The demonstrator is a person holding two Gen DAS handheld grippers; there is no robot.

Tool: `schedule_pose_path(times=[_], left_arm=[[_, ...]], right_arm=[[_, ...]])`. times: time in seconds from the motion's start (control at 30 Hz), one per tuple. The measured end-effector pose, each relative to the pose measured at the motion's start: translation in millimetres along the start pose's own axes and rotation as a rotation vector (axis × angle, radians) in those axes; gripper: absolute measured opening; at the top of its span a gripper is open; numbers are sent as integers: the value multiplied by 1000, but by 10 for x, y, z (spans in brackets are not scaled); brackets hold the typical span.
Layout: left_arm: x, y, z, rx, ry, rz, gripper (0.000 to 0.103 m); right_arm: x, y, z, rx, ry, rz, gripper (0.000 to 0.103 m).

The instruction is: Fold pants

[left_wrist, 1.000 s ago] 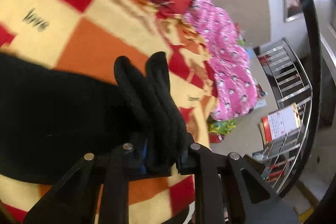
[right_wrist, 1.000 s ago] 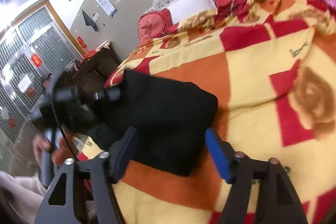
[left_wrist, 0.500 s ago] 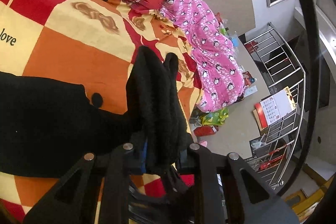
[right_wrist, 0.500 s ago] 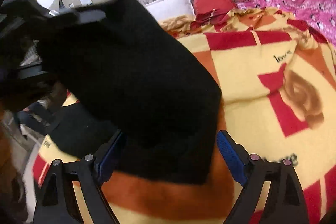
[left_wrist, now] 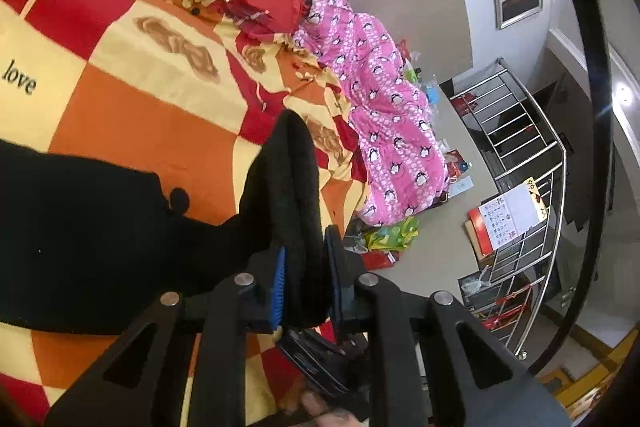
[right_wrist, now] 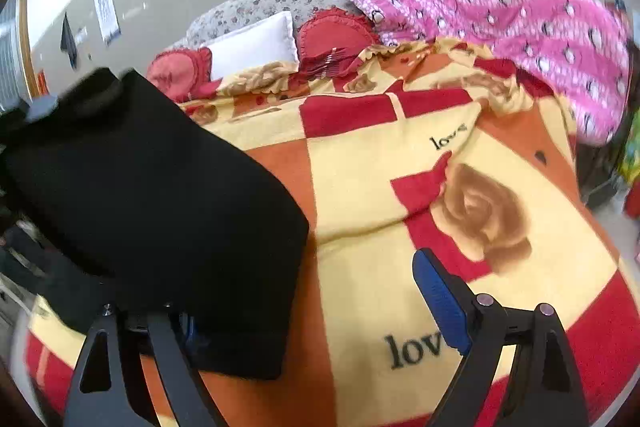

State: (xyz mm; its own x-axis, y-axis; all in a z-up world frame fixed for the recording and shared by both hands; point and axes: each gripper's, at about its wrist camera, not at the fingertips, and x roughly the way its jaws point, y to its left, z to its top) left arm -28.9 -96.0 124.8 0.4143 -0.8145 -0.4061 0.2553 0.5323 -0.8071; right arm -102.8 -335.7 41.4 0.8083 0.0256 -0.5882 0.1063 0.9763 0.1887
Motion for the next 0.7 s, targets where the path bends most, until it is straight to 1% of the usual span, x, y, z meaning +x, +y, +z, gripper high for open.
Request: schedule_pose_path(times=[0.03, 0.07, 0.1, 0.23, 0.33, 0.37, 0.4, 0.47, 0.5, 0.53, 0.57, 0.6, 0.63, 0.7], left_arm=[[8, -25, 1, 13, -2, 2, 14], [20, -35, -1, 18, 1, 3, 14], [45, -29, -2, 16, 7, 4, 14], [83, 69, -18, -3, 17, 23, 14], [76, 166, -32, -16, 20, 46, 14], [69, 209, -31, -24, 18, 52, 14], [57, 267, -27, -33, 14, 61, 14], [39, 365, -17, -51, 11, 69, 14], [29, 452, -6, -70, 13, 68, 14], [22, 518, 3, -84, 17, 68, 14], [14, 586, 8, -100, 21, 67, 14], [-3, 666, 12, -118, 25, 55, 14], [-24, 749, 19, -135, 29, 38, 14], [-87, 901, 28, -160, 30, 14, 19]], right_arm=[[-27, -16, 0, 12, 1, 49, 89], [-74, -9, -20, 20, -2, 124, 89], [-85, 17, -28, 11, -2, 135, 89], [-35, 228, -76, -89, 11, 97, 89], [22, 255, -34, -89, 5, 116, 88], [39, 268, -5, -89, 2, 136, 83], [48, 309, 37, -103, -8, 176, 78], [50, 416, 89, -149, -25, 205, 55], [77, 507, 120, -190, -30, 196, 50], [104, 578, 139, -219, -28, 207, 33], [140, 641, 170, -234, -24, 242, 9], [171, 667, 195, -234, -19, 265, 6], [199, 718, 231, -234, -10, 285, 6], [202, 826, 274, -253, -12, 319, 6]])
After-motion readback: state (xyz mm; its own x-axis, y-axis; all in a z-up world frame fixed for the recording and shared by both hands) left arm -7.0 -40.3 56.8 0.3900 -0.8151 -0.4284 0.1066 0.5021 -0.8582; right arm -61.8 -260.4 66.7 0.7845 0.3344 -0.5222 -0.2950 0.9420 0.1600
